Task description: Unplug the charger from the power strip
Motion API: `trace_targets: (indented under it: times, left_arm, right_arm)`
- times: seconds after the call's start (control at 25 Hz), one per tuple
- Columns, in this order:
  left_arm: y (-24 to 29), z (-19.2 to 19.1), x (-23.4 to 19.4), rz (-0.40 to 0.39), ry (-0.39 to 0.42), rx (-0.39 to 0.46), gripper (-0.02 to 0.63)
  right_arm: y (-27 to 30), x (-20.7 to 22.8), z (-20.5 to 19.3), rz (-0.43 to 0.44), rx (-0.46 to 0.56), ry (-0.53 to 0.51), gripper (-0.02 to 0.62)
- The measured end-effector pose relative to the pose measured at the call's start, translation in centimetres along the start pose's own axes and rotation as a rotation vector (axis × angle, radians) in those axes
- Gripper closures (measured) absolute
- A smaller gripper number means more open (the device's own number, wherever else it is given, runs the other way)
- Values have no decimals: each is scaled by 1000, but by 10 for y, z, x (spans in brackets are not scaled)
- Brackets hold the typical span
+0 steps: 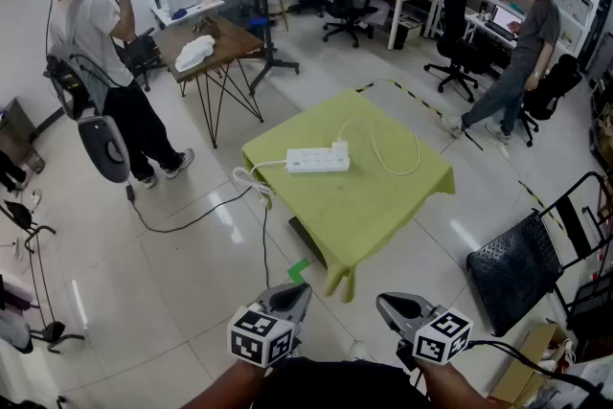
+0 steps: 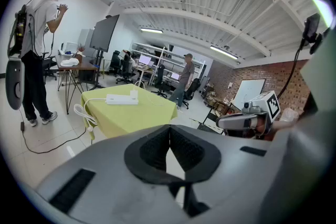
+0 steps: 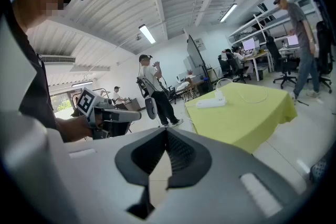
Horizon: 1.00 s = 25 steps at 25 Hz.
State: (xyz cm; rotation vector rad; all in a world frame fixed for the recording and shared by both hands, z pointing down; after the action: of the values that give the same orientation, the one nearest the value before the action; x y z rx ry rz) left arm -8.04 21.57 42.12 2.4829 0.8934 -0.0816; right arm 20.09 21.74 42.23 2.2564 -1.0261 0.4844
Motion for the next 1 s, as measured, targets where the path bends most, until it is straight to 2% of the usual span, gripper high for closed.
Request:
trace_targets:
  times: [0.36, 0.68, 1.0]
  left_arm:
    - [-18, -7, -38, 5, -14, 19, 598]
    - [-54, -22, -90, 16, -14, -7, 598]
    - [-42, -15, -121, 4, -32, -1, 598]
  right_arm:
    - [39, -17, -2, -11, -41, -21, 592]
    - [83, -45, 5, -22, -2, -30, 592]
    - [109, -44, 18, -42, -21, -48, 592]
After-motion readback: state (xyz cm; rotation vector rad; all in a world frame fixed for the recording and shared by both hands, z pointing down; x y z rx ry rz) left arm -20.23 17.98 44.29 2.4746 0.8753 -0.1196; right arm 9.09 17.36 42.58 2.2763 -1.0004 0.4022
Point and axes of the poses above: the fingertips, and each gripper's own axes: y forward along the fingers, x to its right, z out of its top, the point moved 10 cm from there along -y, backward along the fingers, and after that the axes turned 10 degrees about y, right-handed, at the moved point
